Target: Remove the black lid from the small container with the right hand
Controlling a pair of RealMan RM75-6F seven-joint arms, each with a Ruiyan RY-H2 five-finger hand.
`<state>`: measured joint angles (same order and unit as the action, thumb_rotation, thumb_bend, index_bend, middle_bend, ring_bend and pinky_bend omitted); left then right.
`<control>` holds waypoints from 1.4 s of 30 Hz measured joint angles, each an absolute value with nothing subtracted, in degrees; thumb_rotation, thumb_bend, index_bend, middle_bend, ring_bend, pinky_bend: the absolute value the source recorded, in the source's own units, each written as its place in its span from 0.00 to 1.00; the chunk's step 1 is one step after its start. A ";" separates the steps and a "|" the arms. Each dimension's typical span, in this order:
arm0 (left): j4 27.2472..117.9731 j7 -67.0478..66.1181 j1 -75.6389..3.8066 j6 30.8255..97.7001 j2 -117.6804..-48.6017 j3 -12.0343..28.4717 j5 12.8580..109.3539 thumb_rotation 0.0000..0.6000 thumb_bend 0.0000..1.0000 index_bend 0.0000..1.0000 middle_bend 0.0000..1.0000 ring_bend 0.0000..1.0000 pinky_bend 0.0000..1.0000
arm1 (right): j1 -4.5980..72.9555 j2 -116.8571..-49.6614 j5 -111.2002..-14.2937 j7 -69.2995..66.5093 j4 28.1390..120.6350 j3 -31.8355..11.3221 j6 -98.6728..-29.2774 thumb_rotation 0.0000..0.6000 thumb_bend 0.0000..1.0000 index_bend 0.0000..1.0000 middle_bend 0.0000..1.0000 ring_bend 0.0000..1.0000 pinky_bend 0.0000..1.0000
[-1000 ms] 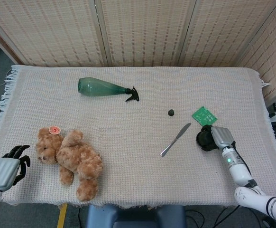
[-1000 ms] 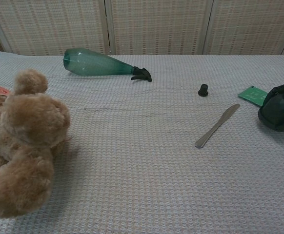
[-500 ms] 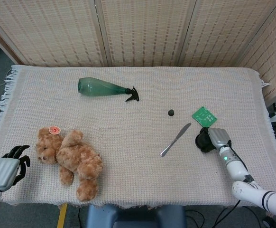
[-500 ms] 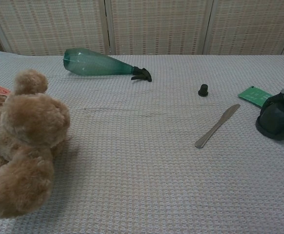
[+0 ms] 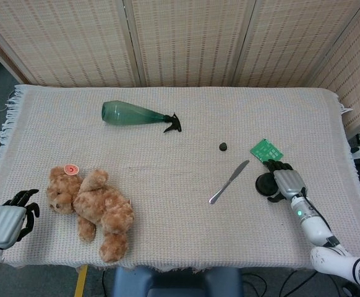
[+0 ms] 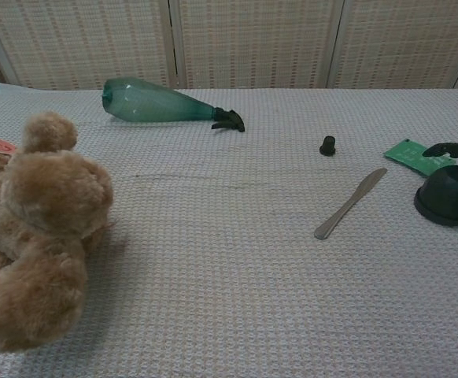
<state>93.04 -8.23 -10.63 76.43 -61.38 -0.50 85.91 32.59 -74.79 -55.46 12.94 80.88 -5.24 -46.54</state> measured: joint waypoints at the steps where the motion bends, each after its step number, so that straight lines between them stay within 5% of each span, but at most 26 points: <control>1: 93.04 -8.24 -10.66 76.32 -61.39 -0.48 85.80 1.00 0.76 0.56 0.17 0.17 0.43 | 32.48 -74.77 -55.66 13.12 81.00 -5.17 -47.02 1.00 0.09 0.00 0.00 0.00 0.07; 5: 93.05 -8.28 -10.72 76.21 -61.39 -0.45 85.70 1.00 0.76 0.56 0.17 0.17 0.43 | 31.65 -75.10 -56.90 12.98 81.53 -5.26 -49.92 1.00 0.09 0.02 0.02 0.04 0.11; 8: 93.06 -8.33 -10.74 76.15 -61.40 -0.46 85.66 1.00 0.76 0.56 0.17 0.17 0.43 | 30.87 -75.75 -58.26 13.16 81.58 -5.33 -52.99 1.00 0.09 0.12 0.21 0.27 0.32; 12: 93.06 -8.47 -10.77 76.07 -61.47 -0.44 85.55 1.00 0.77 0.56 0.17 0.17 0.43 | 29.85 -77.07 -59.60 15.40 81.42 -5.29 -57.26 1.00 0.09 0.23 0.30 0.36 0.51; 16: 93.08 -8.52 -10.81 75.97 -61.48 -0.46 85.52 1.00 0.76 0.56 0.17 0.17 0.43 | 29.34 -77.84 -59.48 17.53 81.60 -5.46 -58.24 1.00 0.09 0.31 0.35 0.42 0.59; 25: 93.07 -8.50 -10.86 75.89 -61.46 -0.50 85.54 1.00 0.77 0.56 0.17 0.17 0.43 | 29.19 -78.23 -58.18 19.36 81.47 -5.85 -58.15 1.00 0.09 0.46 0.42 0.50 0.64; 31: 93.07 -8.52 -10.82 76.02 -61.45 -0.53 85.62 1.00 0.76 0.56 0.17 0.17 0.43 | 28.11 -78.04 -61.01 18.78 82.45 -5.91 -61.52 1.00 0.09 0.47 0.43 0.51 0.64; 42: 93.19 -8.54 -10.84 76.02 -61.47 -0.59 85.77 1.00 0.76 0.56 0.17 0.17 0.43 | 21.58 -66.24 -71.91 14.12 95.95 -2.53 -70.31 1.00 0.09 0.47 0.43 0.51 0.65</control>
<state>93.19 -8.54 -10.84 76.02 -61.47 -0.59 85.77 21.58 -66.24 -71.91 14.12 95.95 -2.53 -70.31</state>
